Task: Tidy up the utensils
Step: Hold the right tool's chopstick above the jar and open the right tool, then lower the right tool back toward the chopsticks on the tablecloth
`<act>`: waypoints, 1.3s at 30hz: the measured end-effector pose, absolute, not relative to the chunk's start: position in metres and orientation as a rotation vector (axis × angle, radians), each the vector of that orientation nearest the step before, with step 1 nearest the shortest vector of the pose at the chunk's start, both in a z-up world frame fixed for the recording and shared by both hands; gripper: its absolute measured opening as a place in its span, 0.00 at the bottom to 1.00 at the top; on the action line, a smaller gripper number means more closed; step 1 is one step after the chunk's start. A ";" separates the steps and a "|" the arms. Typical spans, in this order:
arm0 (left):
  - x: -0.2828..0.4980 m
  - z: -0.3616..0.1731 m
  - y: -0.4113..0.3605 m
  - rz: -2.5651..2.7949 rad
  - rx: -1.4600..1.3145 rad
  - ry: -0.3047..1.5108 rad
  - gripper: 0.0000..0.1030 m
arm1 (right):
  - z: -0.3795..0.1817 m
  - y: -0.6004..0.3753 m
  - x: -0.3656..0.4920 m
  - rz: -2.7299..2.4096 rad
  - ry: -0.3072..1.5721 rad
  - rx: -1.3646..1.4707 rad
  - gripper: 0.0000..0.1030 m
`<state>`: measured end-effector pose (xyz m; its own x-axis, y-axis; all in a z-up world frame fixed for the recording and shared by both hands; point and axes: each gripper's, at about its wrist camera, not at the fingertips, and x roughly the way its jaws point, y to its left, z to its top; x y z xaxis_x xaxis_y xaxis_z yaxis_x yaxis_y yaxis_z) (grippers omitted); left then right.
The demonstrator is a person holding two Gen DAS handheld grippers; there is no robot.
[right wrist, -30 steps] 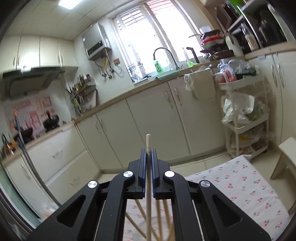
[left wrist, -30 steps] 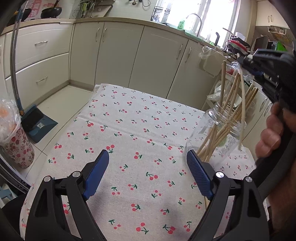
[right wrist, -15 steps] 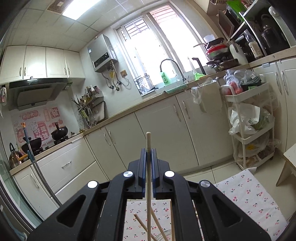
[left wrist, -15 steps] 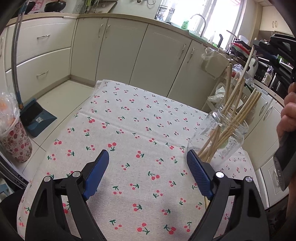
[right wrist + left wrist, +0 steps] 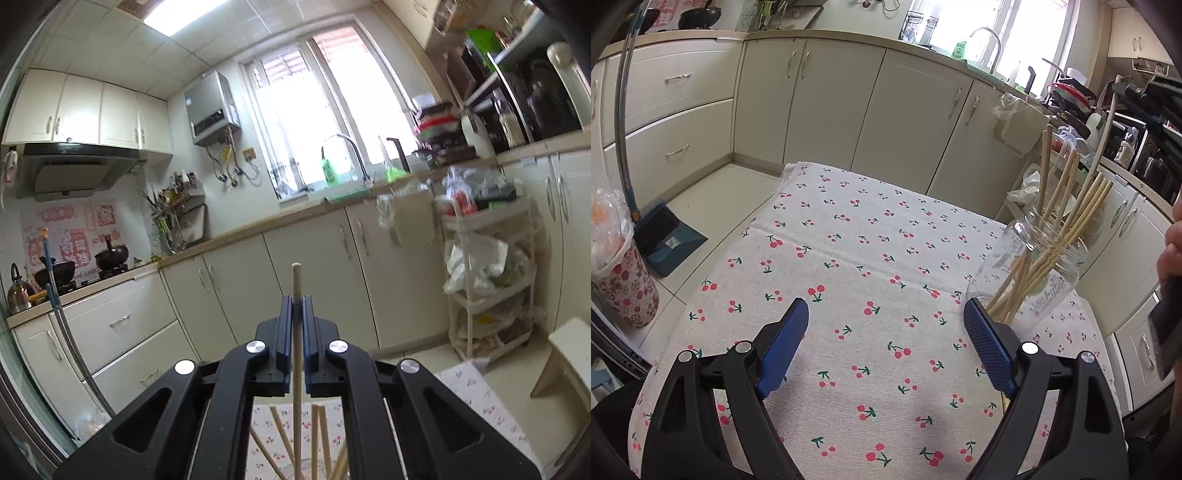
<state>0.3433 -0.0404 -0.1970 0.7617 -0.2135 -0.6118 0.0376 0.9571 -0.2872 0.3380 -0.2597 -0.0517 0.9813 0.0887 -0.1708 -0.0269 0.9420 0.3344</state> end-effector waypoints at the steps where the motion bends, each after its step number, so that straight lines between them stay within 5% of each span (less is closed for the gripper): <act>1: 0.343 -0.197 -0.040 -0.138 -0.266 0.694 0.80 | -0.055 -0.259 0.339 0.056 0.192 0.332 0.06; 7: 0.345 -0.198 -0.039 -0.138 -0.275 0.703 0.80 | -0.083 -0.248 0.342 0.101 0.301 0.295 0.06; 11: 0.343 -0.196 -0.040 -0.134 -0.262 0.696 0.80 | -0.099 -0.242 0.334 0.126 0.380 0.260 0.20; 16: 0.340 -0.192 -0.042 -0.134 -0.250 0.694 0.80 | -0.108 -0.253 0.294 0.096 0.416 0.273 0.20; 25: 0.327 -0.184 -0.054 -0.141 -0.198 0.710 0.80 | -0.190 -0.249 0.247 0.096 0.802 0.248 0.20; 39: 0.305 -0.171 -0.063 -0.125 -0.127 0.724 0.84 | -0.226 -0.220 0.246 0.110 0.972 0.088 0.24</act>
